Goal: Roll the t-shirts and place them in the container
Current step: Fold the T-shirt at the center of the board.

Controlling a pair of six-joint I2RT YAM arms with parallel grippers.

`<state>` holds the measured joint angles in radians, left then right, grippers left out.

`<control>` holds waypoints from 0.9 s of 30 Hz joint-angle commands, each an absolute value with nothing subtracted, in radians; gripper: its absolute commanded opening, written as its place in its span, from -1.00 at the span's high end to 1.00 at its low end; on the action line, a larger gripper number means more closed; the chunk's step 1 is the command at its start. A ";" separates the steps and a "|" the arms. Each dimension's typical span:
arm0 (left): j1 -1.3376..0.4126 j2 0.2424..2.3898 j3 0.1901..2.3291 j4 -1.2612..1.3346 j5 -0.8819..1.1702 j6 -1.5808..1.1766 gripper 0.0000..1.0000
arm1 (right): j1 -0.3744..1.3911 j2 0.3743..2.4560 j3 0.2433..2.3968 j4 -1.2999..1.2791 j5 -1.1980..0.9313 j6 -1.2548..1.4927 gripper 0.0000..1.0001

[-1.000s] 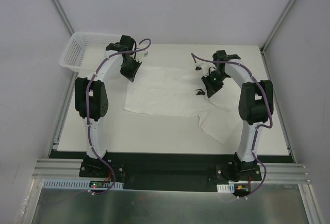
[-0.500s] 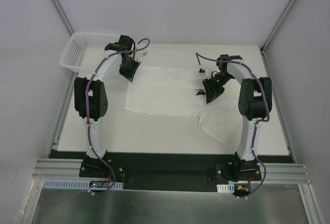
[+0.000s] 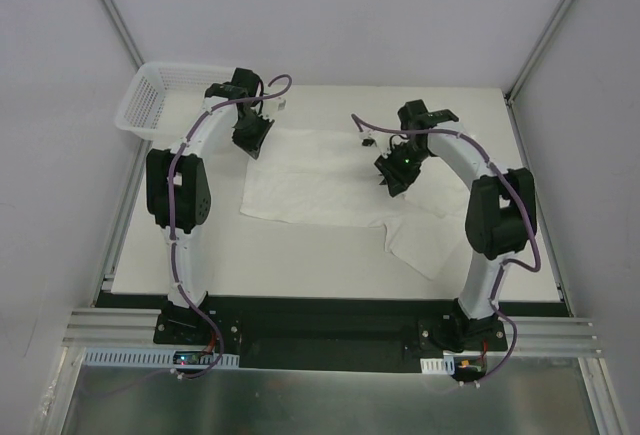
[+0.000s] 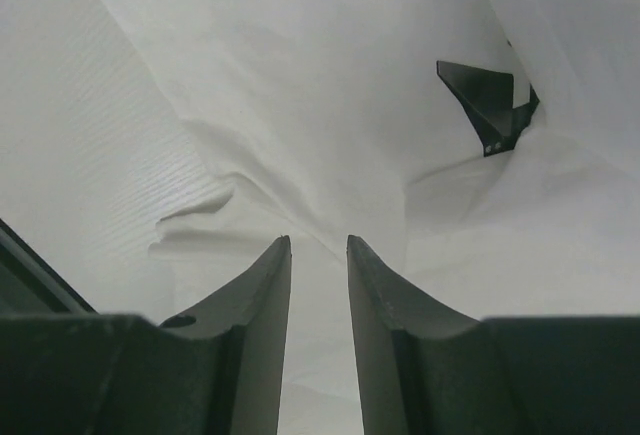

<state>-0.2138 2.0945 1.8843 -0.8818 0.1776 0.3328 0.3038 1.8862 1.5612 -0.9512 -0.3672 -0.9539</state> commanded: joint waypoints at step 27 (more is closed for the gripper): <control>-0.206 2.120 1.928 -0.917 0.195 0.336 1.00 | 0.325 2.100 1.644 -0.939 -0.150 -1.071 0.32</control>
